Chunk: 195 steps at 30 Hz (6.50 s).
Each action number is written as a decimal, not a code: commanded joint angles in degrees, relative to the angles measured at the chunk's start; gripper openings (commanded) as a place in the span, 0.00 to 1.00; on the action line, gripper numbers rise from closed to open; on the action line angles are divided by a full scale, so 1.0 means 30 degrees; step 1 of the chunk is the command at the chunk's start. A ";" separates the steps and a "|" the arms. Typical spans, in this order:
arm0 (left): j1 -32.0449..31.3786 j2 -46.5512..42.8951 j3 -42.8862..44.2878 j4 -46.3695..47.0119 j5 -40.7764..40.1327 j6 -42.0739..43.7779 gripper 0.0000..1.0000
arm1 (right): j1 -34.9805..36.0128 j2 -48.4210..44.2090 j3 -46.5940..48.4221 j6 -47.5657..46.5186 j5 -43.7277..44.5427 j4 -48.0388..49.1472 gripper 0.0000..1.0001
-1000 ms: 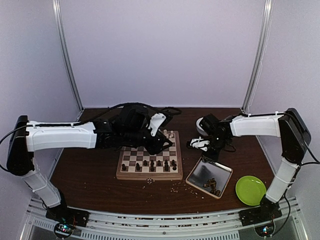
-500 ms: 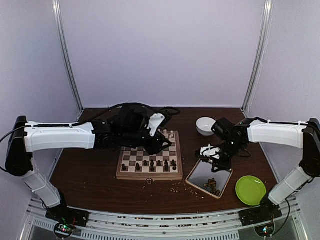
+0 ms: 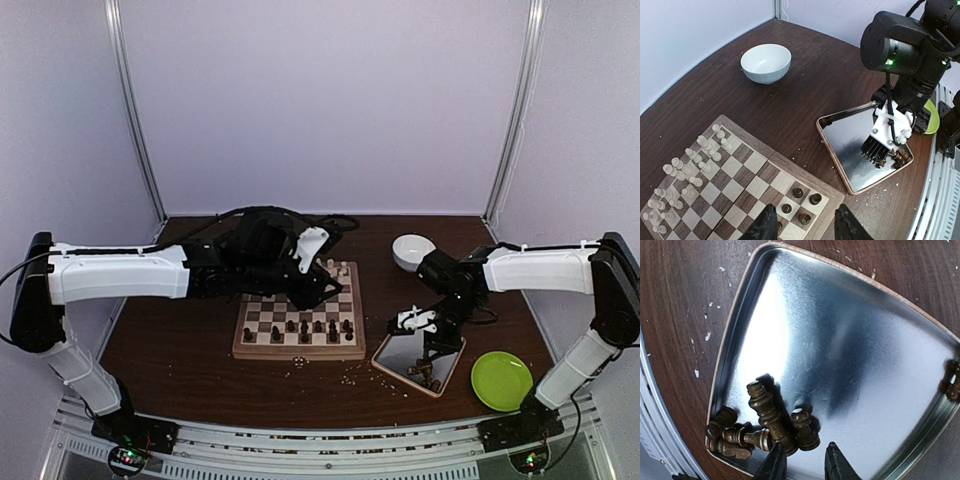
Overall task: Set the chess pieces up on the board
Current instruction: Pick up the pawn from the storage box, then pass from the right arm to the left, then pick up the pawn from f7.
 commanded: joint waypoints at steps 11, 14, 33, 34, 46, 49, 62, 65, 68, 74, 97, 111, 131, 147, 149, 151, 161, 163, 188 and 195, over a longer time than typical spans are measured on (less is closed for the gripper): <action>0.0085 -0.0532 -0.0154 0.0500 -0.0228 0.0101 0.40 | 0.0207 0.0873 -0.0349 0.0132 0.0965 0.0952 0.25; 0.0085 -0.0543 -0.0176 0.0508 -0.0220 0.0089 0.40 | 0.0293 0.1171 -0.0445 0.0075 0.1249 0.1042 0.25; 0.0085 -0.0557 -0.0367 0.0754 -0.0276 0.0196 0.40 | 0.0427 0.0771 -0.1142 0.0650 0.2607 0.1408 0.30; 0.0085 -0.0558 -0.0360 0.0770 -0.0223 0.0196 0.40 | 0.0427 0.0776 -0.1159 0.0702 0.2536 0.1404 0.28; 0.0085 -0.0690 -0.0736 0.0837 -0.0191 0.0497 0.40 | 0.0314 0.0175 -0.0283 0.1121 0.1497 0.1046 0.13; 0.0085 -0.1143 -0.1417 0.1751 0.1304 0.0996 0.41 | 0.0048 -0.1047 0.0490 0.1410 0.0046 0.0742 0.12; 0.0085 0.0209 -0.1360 0.5647 0.8796 0.1009 0.42 | -0.0101 -0.3398 0.4029 0.2395 -0.7740 0.0420 0.12; 0.0085 0.0806 -0.0944 0.5975 0.9485 0.0780 0.42 | -0.0084 -0.3254 0.4491 0.2300 -0.8240 0.0094 0.13; 0.0085 0.1662 -0.0445 0.6444 1.0169 0.0203 0.43 | -0.0031 -0.3237 0.4685 0.2203 -0.8499 -0.0028 0.13; 0.0086 0.3028 0.0428 0.7424 1.0784 -0.0804 0.44 | 0.0118 -0.3222 0.4781 0.2271 -0.8764 0.0065 0.13; 0.0085 0.4904 0.1663 0.8470 1.1647 -0.2353 0.34 | 0.0190 -0.2899 0.5022 0.2572 -0.9615 0.0126 0.13; 0.0085 0.5108 0.1809 0.8404 1.2271 -0.2474 0.15 | 0.0164 -0.2995 0.4966 0.2876 -0.9752 0.0330 0.13; 0.2658 -0.0212 0.2738 -0.5922 0.4337 0.5079 0.02 | -0.1506 -0.5192 -0.0480 0.1990 -0.6255 0.1486 0.40; 0.5183 0.1266 0.2732 -1.1972 0.0082 0.5980 0.03 | -0.1770 -0.2927 0.0060 0.2264 -0.4407 0.1824 0.39; 0.5183 0.1590 0.2718 -1.1987 0.0463 0.6006 0.03 | -0.1770 -0.2792 0.0080 0.2169 -0.4370 0.1741 0.39; 0.5175 0.1966 0.2692 -1.1999 0.1063 0.6052 0.03 | -0.1770 -0.2724 0.0097 0.2124 -0.4314 0.1674 0.39; 0.4809 0.3302 0.2087 -1.1553 0.1340 0.5963 0.04 | -0.1771 -0.2543 0.0097 0.1954 -0.4272 0.1619 0.39; 0.4697 0.3617 0.2167 -1.1482 0.1551 0.5915 0.04 | -0.1770 -0.2502 0.0149 0.1946 -0.4287 0.1595 0.39; 0.4333 0.5562 0.3406 -1.1182 0.1390 0.5473 0.09 | -0.1771 -0.2390 0.0124 0.1668 -0.4357 0.1327 0.39; 0.4333 0.5593 0.3450 -1.1211 0.1174 0.5440 0.14 | -0.1785 -0.2358 0.0128 0.1682 -0.4349 0.1287 0.39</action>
